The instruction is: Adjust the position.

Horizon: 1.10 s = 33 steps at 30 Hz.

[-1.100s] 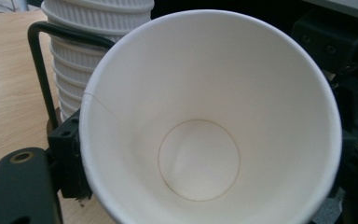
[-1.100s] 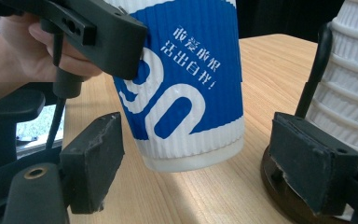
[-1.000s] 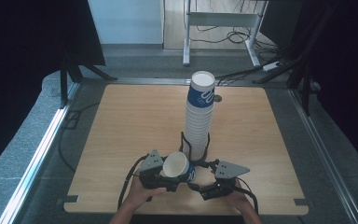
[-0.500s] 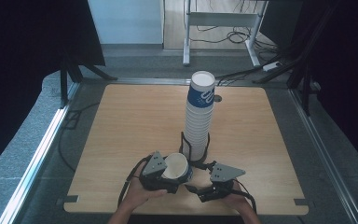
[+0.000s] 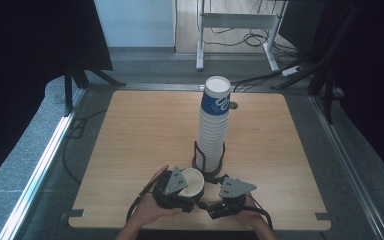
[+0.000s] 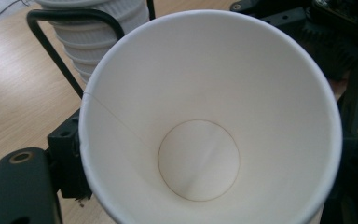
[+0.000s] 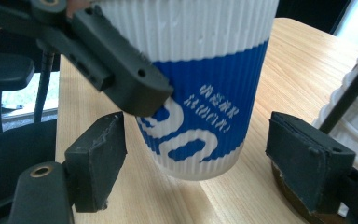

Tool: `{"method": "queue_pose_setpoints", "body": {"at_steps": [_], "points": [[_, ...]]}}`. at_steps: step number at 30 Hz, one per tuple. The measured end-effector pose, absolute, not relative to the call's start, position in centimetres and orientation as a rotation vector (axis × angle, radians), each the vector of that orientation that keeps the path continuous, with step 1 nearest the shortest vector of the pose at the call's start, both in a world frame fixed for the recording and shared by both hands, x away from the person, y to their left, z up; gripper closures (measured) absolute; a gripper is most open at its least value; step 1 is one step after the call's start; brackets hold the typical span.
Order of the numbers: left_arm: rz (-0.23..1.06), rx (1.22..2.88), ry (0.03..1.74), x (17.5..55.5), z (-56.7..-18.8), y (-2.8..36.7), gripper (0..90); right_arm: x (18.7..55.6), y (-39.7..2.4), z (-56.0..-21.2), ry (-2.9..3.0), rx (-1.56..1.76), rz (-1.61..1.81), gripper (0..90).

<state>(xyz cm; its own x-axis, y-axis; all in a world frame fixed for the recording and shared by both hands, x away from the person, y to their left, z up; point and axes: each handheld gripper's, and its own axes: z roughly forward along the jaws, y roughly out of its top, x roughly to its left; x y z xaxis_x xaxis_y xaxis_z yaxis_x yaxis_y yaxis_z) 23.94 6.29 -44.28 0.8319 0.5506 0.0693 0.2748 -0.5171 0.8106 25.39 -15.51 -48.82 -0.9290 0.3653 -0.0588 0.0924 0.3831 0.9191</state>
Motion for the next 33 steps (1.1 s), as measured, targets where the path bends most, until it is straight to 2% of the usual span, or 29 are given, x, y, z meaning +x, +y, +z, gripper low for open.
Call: {"method": "queue_pose_setpoints", "body": {"at_steps": [13, 25, 29, 31, 33], "points": [[0.418, 2.262, 0.531, 23.5, -44.8, 5.1, 16.9, 25.0, -13.8, -49.8, 2.447, 0.348, 1.504, 20.8], [0.399, 2.236, 0.552, 23.8, -45.1, 5.3, 15.9, 24.9, -13.7, -50.0, 2.427, 0.342, 1.462, 26.2], [0.414, 2.175, 0.586, 23.8, -44.9, 5.4, 10.7, 25.1, -14.0, -49.9, 2.411, 0.364, 1.499, 26.7], [0.384, 2.142, 0.574, 23.7, -44.6, 5.6, 5.7, 25.2, -14.3, -49.9, 2.399, 0.380, 1.520, 26.7], [0.366, 2.108, 0.571, 23.7, -44.3, 5.9, 4.8, 25.4, -14.6, -49.9, 2.391, 0.405, 1.533, 26.7]]}}
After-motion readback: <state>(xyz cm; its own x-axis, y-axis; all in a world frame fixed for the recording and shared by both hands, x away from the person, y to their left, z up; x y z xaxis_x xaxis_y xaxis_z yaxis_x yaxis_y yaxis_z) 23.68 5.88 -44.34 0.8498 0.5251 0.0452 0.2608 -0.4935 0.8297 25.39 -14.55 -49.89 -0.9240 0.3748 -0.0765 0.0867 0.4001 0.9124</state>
